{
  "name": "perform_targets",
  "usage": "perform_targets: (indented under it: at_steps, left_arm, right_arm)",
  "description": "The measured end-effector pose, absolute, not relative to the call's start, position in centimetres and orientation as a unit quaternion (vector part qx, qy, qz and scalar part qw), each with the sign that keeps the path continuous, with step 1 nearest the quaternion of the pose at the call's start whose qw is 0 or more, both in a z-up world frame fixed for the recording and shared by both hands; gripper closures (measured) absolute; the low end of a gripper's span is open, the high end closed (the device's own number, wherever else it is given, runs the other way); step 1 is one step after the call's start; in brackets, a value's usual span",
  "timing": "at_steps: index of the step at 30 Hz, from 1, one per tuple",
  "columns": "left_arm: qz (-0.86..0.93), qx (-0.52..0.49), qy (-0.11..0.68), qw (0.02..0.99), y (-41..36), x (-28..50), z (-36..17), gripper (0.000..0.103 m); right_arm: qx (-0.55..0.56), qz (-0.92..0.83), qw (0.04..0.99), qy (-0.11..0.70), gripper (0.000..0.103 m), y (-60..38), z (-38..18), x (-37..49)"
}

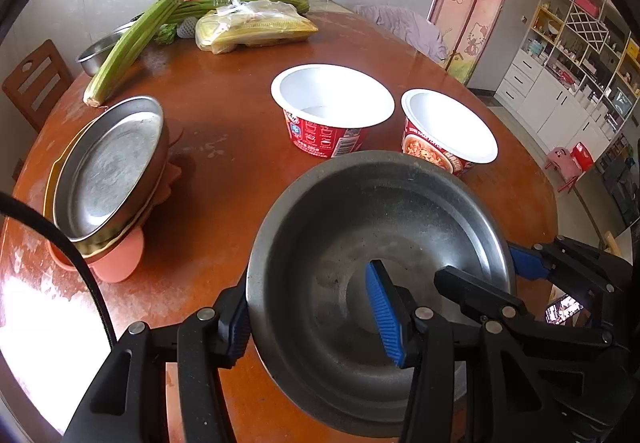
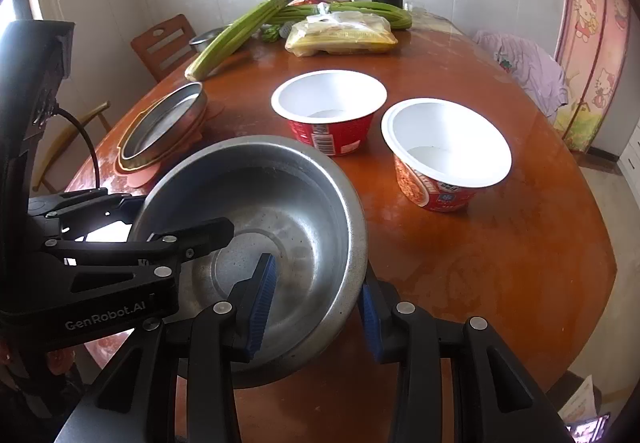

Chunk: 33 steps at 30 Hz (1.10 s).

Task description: Organize plates and bowls

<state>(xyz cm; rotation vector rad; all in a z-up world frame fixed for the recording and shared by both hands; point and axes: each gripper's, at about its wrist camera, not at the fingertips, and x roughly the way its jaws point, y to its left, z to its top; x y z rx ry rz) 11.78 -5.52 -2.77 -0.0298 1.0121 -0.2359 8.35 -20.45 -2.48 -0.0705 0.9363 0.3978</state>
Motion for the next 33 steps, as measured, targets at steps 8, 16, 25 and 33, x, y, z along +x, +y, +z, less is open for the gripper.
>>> perform_targets:
  at_steps: [8, 16, 25, 33]
  left_arm:
    - [-0.107, -0.012, 0.487, 0.866, -5.1, 11.3, -3.2, 0.051]
    - [-0.1, -0.01, 0.492, 0.865, -5.1, 11.6, -3.8, 0.051]
    - [-0.099, -0.002, 0.502, 0.859, -5.7, 12.2, -4.6, 0.051]
    - [-0.099, 0.013, 0.506, 0.856, -6.6, 12.5, -5.1, 0.051]
  right_arm:
    - [-0.031, 0.191, 0.872, 0.45, 0.061, -20.1, -2.7, 7.7]
    - [-0.03, 0.195, 0.867, 0.457, 0.061, -19.8, -3.6, 7.6]
    - [-0.028, 0.191, 0.868, 0.458, 0.061, -20.1, -3.9, 8.1]
    - [-0.021, 0.184, 0.87, 0.458, 0.061, -20.9, -4.1, 8.3]
